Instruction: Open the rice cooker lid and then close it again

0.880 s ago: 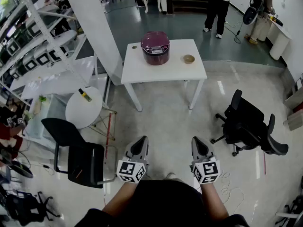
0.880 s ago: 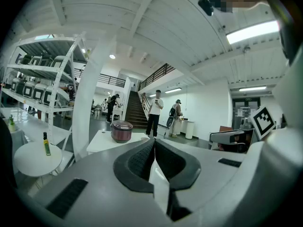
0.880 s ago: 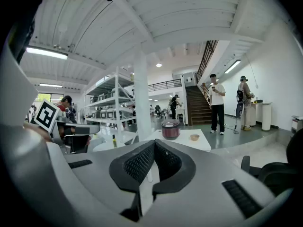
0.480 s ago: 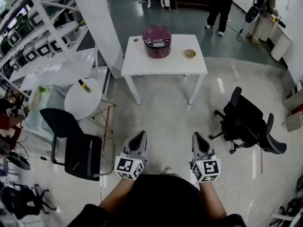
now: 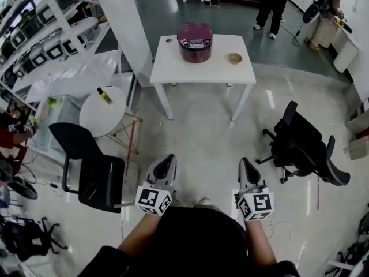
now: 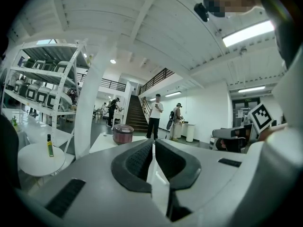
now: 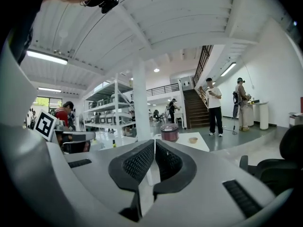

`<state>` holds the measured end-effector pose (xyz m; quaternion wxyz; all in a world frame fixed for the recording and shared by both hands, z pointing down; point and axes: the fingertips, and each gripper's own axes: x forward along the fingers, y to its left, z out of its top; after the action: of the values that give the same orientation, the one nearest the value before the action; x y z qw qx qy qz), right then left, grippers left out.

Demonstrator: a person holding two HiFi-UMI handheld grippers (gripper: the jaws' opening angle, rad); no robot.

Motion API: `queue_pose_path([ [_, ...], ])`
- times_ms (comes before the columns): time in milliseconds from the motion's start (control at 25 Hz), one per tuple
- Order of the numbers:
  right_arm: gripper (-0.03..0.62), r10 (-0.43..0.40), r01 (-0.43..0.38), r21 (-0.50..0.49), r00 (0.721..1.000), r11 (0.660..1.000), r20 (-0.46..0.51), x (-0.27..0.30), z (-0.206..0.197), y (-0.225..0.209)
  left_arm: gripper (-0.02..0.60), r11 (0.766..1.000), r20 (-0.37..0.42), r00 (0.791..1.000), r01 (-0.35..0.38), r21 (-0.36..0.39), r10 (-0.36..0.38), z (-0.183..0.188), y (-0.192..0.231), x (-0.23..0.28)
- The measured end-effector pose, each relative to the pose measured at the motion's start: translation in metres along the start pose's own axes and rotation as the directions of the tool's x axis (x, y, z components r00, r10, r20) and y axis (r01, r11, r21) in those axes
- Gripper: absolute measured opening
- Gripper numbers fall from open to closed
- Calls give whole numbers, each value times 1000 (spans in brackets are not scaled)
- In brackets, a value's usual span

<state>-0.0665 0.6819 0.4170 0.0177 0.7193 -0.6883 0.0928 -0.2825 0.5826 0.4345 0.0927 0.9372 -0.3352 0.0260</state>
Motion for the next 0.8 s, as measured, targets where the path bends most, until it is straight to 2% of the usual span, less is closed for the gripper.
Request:
queue_pose_path([
  [120, 18, 15, -15, 0, 1000, 1000, -13, -1, -7, -3, 6, 1000, -32, 999, -1, -13, 1, -10, 3, -1],
  [200, 135, 36, -35, 23, 999, 999, -29, 1, -13, -2, 11, 1000, -59, 998, -4, -22, 2, -19, 6, -3],
  [240, 168, 41, -40, 33, 999, 999, -33, 1, -15, -3, 51, 999, -69, 998, -7, -31, 4, -23, 8, -4],
  [280, 191, 43, -41, 41, 998, 998, -34, 1, -17, -3, 119, 999, -76, 997, -13, -43, 10, -25, 10, -5],
  [360, 221, 36, -34, 47, 999, 998, -33, 1, -18, -7, 197, 997, -75, 997, -40, -60, 36, -28, 16, -6],
  [560, 247, -18, 19, 30, 999, 999, -47, 1, -16, -22, 276, 994, -69, 993, -96, -47, 93, -28, 27, -9],
  [800, 245, 28, -26, 24, 998, 999, -54, 1, -18, -23, 282, 992, -65, 991, -120, -26, 118, -23, 22, -6],
])
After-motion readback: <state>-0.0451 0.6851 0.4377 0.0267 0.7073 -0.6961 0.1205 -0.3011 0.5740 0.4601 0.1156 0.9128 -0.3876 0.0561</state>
